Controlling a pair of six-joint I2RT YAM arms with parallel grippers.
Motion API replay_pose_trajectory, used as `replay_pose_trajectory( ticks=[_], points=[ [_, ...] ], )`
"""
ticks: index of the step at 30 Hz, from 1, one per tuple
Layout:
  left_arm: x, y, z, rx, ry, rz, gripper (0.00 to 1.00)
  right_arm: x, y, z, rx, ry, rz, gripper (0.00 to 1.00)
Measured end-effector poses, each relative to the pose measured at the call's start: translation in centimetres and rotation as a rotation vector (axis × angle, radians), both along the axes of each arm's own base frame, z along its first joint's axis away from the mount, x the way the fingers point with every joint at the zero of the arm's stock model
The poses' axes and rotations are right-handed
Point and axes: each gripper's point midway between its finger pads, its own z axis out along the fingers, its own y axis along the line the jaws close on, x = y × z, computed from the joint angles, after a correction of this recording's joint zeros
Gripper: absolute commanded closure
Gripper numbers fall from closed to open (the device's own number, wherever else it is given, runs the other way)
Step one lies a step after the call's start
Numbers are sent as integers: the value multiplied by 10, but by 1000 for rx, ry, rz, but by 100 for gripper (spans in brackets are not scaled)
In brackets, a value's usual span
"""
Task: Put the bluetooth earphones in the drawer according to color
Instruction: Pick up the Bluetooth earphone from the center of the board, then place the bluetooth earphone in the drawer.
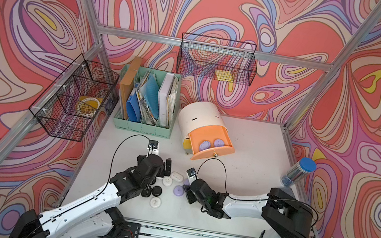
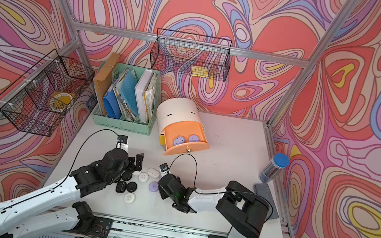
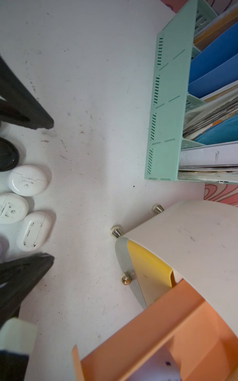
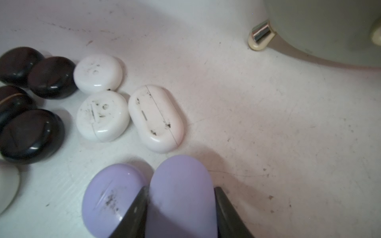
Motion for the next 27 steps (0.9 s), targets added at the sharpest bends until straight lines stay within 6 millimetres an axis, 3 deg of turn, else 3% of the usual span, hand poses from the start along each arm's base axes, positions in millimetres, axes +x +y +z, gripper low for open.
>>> replay_pose_trajectory(
  ticks=[3, 10, 16, 23, 27],
  points=[
    [4, 9, -8, -32, 28, 30, 1, -1, 9, 23, 41, -10, 17, 91],
    [9, 19, -23, -114, 85, 69, 1, -2, 39, 102, 191, -40, 90, 91],
    [8, 18, -20, -145, 74, 63, 1, -2, 61, 162, 274, -72, 148, 90],
    [4, 20, -30, -142, 91, 61, 1, 16, 71, 217, 262, -153, 117, 87],
    [4, 19, -30, -146, 91, 59, 1, 33, 68, 231, 213, -196, 60, 87]
  ],
)
